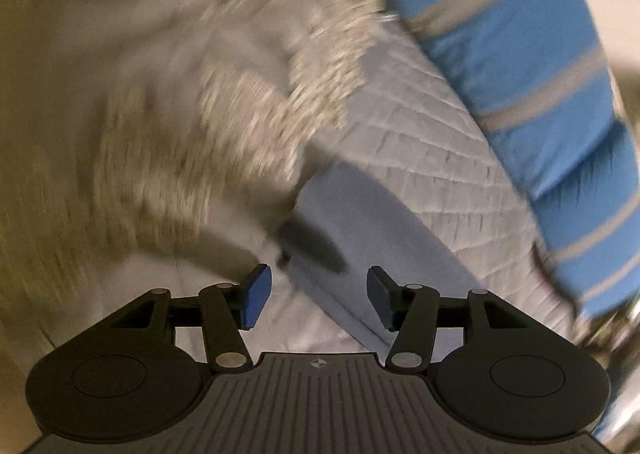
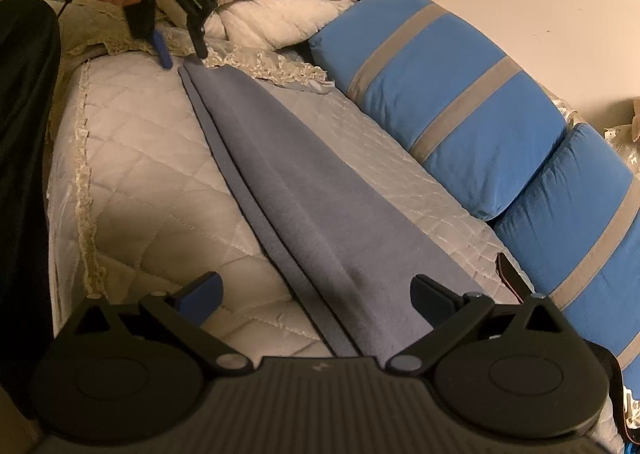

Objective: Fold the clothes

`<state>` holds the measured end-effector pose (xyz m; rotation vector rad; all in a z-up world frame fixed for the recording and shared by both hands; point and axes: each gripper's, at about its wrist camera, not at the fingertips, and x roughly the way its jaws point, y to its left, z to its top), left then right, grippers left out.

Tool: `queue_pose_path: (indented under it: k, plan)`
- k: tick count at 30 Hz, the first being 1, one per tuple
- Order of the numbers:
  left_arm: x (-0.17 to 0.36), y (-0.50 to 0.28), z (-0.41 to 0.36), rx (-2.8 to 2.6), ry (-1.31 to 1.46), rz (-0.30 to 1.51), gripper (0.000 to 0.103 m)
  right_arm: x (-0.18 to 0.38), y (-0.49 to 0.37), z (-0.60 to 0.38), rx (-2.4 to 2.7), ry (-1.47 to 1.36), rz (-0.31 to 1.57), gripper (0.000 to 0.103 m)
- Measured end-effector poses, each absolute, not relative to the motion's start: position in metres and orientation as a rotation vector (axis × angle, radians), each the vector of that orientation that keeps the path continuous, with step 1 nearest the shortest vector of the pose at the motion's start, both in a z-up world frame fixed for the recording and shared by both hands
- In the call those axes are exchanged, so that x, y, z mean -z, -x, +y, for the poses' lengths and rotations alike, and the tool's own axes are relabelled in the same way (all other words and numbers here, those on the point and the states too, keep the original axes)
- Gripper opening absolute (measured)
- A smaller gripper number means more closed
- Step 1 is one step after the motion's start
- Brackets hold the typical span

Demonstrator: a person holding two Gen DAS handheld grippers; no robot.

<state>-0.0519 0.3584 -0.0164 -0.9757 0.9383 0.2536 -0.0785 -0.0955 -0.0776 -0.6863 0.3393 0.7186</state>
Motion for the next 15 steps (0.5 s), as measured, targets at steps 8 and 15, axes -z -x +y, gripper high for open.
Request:
queue_pose_path:
  k: [8, 15]
  plan:
    - [0.054, 0.071, 0.366, -0.230, 1.372, 0.703, 0.066, 0.078, 0.081, -0.103, -0.716, 0.633, 0.330, 0.103]
    - [0.057, 0.056, 0.357, -0.245, 1.325, 0.742, 0.005, 0.075, 0.080, -0.113, -0.707, 0.542, 0.318, 0.103]
